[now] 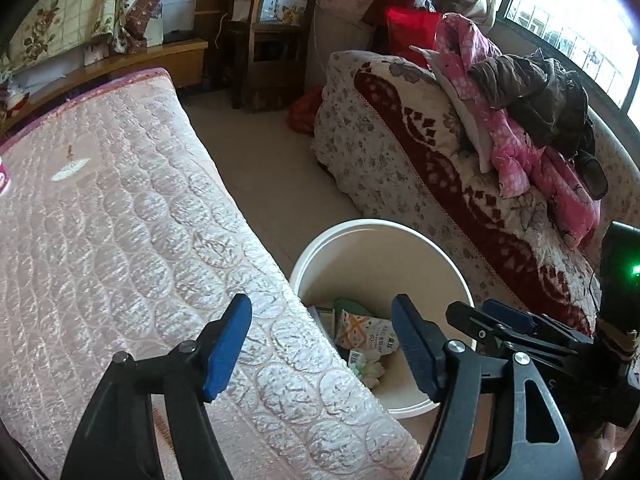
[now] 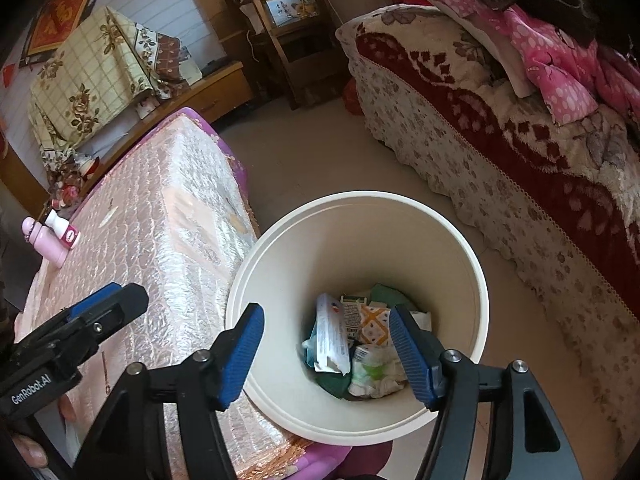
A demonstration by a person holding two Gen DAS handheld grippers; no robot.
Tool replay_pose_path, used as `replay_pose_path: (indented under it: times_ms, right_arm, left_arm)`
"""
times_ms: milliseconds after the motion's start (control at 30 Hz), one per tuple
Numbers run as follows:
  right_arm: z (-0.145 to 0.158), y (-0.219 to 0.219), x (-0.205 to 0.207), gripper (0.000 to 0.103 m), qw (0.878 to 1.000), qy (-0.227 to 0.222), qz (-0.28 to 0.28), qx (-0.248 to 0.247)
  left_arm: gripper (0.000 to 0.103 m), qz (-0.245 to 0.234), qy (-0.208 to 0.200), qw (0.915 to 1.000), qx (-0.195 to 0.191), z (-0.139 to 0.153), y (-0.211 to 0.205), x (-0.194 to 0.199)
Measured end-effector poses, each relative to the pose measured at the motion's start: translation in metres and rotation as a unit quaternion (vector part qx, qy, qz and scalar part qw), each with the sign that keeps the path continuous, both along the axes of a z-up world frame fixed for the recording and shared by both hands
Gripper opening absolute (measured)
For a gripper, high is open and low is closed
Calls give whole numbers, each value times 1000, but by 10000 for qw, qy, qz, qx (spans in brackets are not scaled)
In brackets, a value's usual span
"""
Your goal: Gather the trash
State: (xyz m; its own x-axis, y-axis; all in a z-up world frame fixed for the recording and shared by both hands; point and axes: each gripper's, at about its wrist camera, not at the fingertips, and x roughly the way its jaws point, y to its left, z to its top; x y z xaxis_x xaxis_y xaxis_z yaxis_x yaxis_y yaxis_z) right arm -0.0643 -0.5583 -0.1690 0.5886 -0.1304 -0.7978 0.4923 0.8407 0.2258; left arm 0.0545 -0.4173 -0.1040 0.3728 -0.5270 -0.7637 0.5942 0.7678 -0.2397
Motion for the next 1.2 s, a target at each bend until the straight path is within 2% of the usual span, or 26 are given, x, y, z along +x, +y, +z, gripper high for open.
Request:
replay_pose_path:
  times_ms: [400, 667, 1033, 1200]
  right_arm:
    - [41, 30, -22, 69, 9973, -528, -61, -501]
    - [68, 49, -41, 69, 9935, -821, -161, -770]
    - [102, 73, -61, 69, 9864, -1089, -245, -1209]
    - [120, 85, -68, 74, 9798, -1315, -267, -1480]
  left_arm:
    - [73, 320, -626, 9975, -77, 38, 29, -21]
    - [73, 445, -1020, 9933, -297, 67, 54, -38]
    - [73, 447, -1415, 9880, -423, 89, 71, -57]
    - [73, 489, -1565, 9853, -482, 97, 78, -63]
